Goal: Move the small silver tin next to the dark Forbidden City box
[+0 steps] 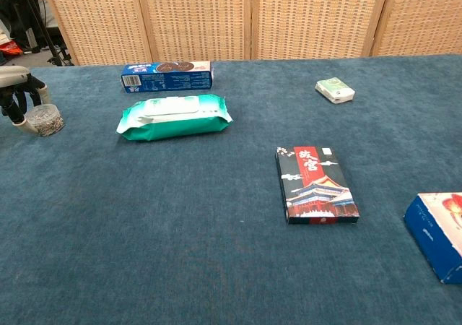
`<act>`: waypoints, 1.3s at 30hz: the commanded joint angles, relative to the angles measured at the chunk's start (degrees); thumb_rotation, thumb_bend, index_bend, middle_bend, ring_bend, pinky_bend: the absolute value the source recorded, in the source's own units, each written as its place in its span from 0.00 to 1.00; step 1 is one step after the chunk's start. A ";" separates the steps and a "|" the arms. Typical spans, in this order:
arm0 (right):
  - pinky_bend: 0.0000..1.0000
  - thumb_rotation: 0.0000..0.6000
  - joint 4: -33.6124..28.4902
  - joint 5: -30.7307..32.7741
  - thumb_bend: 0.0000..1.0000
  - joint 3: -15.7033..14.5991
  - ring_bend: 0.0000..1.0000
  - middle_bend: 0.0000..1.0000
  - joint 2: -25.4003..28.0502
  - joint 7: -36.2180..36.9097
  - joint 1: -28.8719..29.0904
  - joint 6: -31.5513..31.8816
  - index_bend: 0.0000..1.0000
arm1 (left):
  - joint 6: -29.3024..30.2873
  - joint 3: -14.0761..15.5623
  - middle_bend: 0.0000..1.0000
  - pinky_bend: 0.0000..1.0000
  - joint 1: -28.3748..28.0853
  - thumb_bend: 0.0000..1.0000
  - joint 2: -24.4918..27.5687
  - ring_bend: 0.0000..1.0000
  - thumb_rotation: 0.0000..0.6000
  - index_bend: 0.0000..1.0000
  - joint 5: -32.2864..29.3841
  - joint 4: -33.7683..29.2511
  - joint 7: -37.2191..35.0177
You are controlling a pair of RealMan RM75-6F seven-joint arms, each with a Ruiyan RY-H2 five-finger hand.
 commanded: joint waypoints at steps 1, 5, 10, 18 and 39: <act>0.00 1.00 -0.01 -0.07 0.00 0.01 0.00 0.00 0.06 0.20 -0.06 0.11 0.02 | 0.70 -0.13 0.52 0.59 0.07 0.26 0.45 0.49 1.00 0.68 0.56 -1.25 -0.81; 0.00 1.00 -0.12 -0.28 0.00 0.02 0.00 0.00 0.36 0.95 -0.28 0.42 0.02 | 5.27 -0.26 0.52 0.59 1.16 0.26 3.75 0.49 1.00 0.68 3.35 -8.19 -4.37; 0.00 1.00 -0.28 -0.31 0.00 0.04 0.00 0.00 0.94 2.44 -0.66 0.66 0.02 | 19.33 1.31 0.52 0.59 4.43 0.26 12.87 0.49 1.00 0.68 13.13 -28.26 -9.73; 0.00 1.00 -0.13 -0.80 0.00 0.17 0.00 0.00 1.83 5.28 -1.21 1.33 0.02 | 23.85 2.72 0.52 0.59 4.63 0.23 20.65 0.49 1.00 0.68 16.86 -53.56 3.49; 0.00 1.00 0.73 -1.55 0.00 -0.05 0.00 0.00 2.75 8.55 -1.39 1.04 0.02 | 15.81 1.43 0.52 0.59 -10.82 0.18 -0.85 0.49 1.00 0.68 -12.61 -55.43 42.22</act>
